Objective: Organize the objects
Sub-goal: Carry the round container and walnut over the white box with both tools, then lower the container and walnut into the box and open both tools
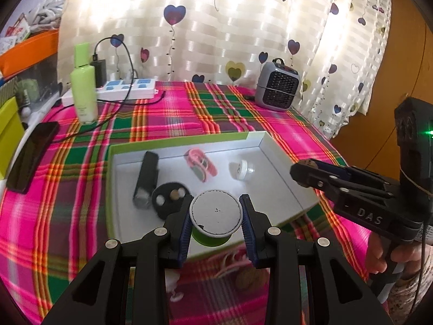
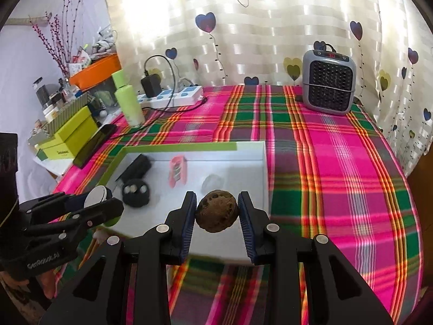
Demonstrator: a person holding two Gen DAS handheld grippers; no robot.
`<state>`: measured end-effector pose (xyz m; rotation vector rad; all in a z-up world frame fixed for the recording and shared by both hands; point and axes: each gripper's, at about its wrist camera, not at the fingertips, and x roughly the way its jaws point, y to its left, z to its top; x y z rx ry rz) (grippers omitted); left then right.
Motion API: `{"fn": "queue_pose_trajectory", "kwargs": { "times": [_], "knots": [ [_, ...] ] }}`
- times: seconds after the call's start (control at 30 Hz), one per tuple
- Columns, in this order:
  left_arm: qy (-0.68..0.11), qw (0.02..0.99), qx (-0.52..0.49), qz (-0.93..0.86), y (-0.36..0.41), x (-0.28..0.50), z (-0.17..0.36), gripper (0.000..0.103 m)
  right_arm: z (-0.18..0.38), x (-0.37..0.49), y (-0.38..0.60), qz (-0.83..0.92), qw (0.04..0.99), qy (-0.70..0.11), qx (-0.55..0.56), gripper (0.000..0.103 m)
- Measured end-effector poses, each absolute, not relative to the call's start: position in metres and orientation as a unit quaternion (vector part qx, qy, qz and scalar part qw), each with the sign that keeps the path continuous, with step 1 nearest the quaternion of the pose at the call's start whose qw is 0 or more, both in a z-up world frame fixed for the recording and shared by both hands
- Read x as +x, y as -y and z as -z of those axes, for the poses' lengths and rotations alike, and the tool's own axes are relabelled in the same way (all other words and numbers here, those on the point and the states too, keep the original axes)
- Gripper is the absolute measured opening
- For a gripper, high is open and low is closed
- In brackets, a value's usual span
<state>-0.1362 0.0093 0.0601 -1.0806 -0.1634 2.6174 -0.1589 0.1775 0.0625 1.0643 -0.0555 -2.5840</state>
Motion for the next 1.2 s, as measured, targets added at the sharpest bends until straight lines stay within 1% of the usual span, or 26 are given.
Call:
{"fn": "queue_pose_trajectory", "kwargs": {
  "times": [0.5,0.7,1.2],
  "knots": [
    [0.063,0.164,-0.393,-0.903,-0.034,-0.18,-0.045,0.032,-0.046,-0.22,-0.179,0.901,0.177,0.019,0.396,0.033],
    [0.066,0.159,-0.401,-0.9,-0.038,-0.192,-0.038,0.032,-0.039,-0.234,-0.173,0.894,0.19,0.007,0.405,0.033],
    [0.063,0.15,-0.419,-0.893,-0.039,-0.206,-0.023,0.032,-0.029,-0.252,-0.167,0.885,0.2,0.008,0.421,0.033]
  ]
}}
